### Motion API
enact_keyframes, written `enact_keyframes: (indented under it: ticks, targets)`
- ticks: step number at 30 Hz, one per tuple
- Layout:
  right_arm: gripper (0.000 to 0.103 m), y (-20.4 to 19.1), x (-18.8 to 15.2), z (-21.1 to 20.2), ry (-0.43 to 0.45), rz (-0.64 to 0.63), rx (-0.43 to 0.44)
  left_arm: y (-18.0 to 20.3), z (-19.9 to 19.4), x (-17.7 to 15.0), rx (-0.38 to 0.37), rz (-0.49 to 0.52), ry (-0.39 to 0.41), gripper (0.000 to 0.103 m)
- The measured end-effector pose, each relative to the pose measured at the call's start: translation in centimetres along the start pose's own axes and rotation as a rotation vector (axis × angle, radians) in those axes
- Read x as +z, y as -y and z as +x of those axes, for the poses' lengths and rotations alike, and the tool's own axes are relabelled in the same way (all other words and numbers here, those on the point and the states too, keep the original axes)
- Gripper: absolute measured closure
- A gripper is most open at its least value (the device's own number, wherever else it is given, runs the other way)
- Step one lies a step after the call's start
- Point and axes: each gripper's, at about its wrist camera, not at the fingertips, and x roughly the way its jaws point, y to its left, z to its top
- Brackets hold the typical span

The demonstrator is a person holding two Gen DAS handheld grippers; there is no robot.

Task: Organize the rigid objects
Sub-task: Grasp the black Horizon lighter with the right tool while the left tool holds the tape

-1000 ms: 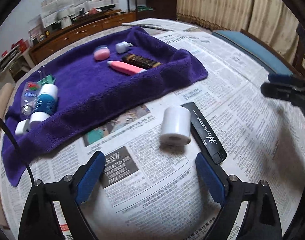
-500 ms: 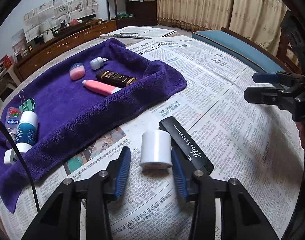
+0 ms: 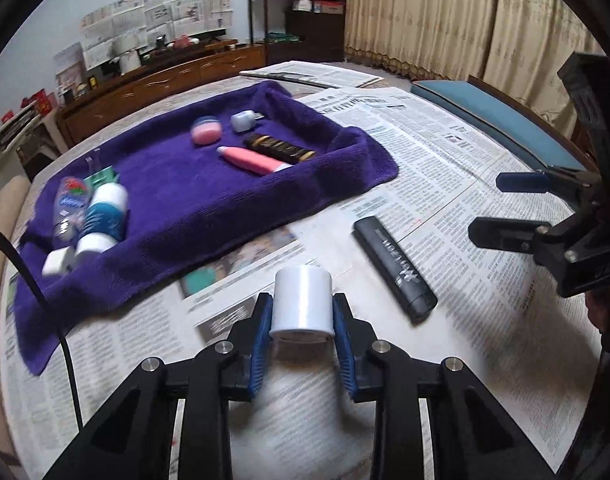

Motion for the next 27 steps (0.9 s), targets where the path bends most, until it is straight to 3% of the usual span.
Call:
enact_keyframes:
  ticks: [10,18,22,27]
  targets:
    - [0.0,-5.1,0.2,1.3,-0.035,-0.033,0.013,-4.1,-3.7,-2.6,0.047,-0.127,0.022,0.075]
    - [0.0,-7.5,0.2,3.1,-0.08,-0.021,-0.026,-6.2,-5.3,-3.8,0.094,-0.208,0.043,0.075]
    - [0.0,-8.4,-0.2,4.2,-0.115,-0.024,-0.054,-6.9,-5.7,-4.2,0.085,-0.249,0.055,0.075]
    - [0.0,-8.8,-0.5,4.1,-0.085,-0.017,-0.092,-7.7,-6.0,-4.6,0.072,-0.282,0.067,0.075]
